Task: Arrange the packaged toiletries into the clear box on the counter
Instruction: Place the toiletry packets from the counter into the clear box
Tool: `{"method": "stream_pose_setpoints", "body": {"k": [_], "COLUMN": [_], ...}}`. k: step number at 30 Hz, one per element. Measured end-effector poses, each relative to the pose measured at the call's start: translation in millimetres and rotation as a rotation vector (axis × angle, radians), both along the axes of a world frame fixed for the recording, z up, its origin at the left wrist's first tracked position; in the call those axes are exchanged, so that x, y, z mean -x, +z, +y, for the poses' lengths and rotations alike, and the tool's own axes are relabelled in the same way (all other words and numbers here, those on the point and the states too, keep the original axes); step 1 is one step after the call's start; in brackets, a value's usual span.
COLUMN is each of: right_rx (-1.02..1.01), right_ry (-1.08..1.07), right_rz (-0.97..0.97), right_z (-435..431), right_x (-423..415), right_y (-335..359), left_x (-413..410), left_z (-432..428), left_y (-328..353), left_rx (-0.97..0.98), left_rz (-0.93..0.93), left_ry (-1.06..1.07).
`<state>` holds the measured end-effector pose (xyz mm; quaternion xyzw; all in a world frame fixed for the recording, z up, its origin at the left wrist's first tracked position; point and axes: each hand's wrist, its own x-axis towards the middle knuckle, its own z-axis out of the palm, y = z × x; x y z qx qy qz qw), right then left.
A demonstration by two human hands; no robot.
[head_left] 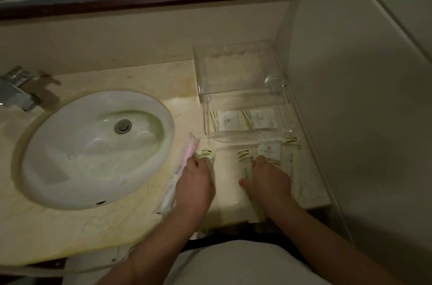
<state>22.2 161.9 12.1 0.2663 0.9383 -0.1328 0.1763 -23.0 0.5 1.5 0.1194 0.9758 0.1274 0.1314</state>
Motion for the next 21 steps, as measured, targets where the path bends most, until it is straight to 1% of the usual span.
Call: {"method": "stream_pose_setpoints", "body": {"k": [3,5,10,17,21], "right_rx": [0.037,0.057,0.053,0.134,0.246], "right_ry": [-0.054,-0.067,0.014,-0.009,-0.053], "right_rz": [0.013,0.017,-0.011,-0.012,0.031], "right_z": [-1.9,-2.4,-3.6,1.7,5.0], "right_x": [-1.4,-2.0,-2.4,-5.6,-3.3], "right_y": [0.3,0.1,-1.4,-5.1,-0.4], "left_x": [1.1,3.5,9.7,11.8,14.9], "left_z": [2.2,1.5,-1.5,-1.7,-3.9], "left_y": [-0.1,-1.6,-3.5,-3.9,2.1], "left_rx": [0.028,0.013,-0.045,-0.046,-0.096], "left_rz": [0.003,-0.017,-0.060,-0.093,-0.160], "left_ry": [0.031,0.061,0.096,0.085,0.069]}}
